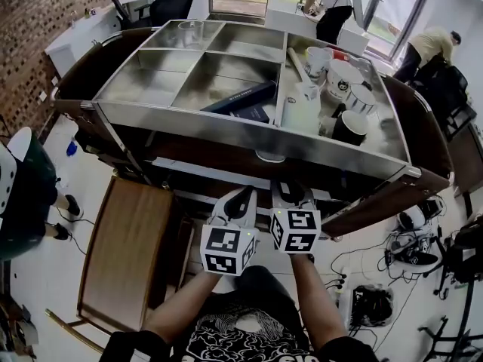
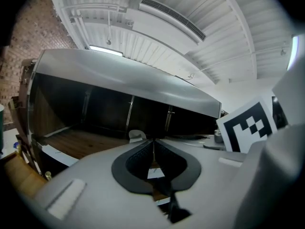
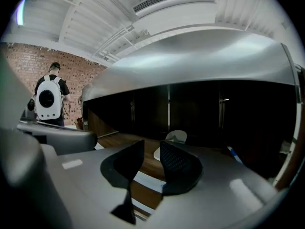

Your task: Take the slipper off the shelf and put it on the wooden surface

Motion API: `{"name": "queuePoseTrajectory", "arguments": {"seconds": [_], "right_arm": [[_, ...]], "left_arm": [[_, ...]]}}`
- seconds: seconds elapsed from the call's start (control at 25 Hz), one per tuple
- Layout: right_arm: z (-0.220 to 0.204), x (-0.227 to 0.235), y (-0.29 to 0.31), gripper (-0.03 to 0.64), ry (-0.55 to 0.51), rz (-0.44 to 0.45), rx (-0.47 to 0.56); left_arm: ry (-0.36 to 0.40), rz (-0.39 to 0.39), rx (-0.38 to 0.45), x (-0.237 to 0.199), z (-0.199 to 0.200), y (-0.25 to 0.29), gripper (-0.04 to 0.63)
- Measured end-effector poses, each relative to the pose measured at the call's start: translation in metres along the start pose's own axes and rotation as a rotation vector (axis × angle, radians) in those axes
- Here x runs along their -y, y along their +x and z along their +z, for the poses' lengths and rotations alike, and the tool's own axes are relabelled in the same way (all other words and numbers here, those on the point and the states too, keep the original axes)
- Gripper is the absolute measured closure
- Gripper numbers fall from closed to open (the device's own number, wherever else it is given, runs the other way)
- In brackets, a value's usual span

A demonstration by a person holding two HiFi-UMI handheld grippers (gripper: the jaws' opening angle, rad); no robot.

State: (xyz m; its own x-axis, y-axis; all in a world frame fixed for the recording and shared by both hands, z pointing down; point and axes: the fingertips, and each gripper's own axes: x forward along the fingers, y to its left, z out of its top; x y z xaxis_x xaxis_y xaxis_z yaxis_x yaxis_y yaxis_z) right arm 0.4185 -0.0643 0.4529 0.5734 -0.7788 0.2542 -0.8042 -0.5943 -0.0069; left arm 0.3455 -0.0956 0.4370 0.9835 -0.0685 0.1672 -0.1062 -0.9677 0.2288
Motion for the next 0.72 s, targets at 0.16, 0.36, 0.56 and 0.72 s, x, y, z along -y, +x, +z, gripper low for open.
{"name": "queuePoseTrajectory", "arguments": {"seconds": [0.16,0.36,0.56,0.72], "right_arm": [[-0.004,0.009,0.025,0.526,-0.008,-0.004,0.002],[-0.007,0.014,0.051,0.522,-0.022,-0.009,0.005],[-0.015,0.025,0.082,0.493,-0.031,-0.026,-0.021],[-0.023,0.037,0.112,0.491,-0.044,-0.053,-0.057]], "left_arm": [[-0.001,0.005,0.017,-0.008,-0.007,0.008,0.591],[-0.003,0.02,0.032,-0.021,-0.014,0.016,0.591],[-0.008,0.028,0.048,-0.034,-0.017,0.024,0.591],[-0.017,0.035,0.051,-0.042,-0.022,0.031,0.591]]}}
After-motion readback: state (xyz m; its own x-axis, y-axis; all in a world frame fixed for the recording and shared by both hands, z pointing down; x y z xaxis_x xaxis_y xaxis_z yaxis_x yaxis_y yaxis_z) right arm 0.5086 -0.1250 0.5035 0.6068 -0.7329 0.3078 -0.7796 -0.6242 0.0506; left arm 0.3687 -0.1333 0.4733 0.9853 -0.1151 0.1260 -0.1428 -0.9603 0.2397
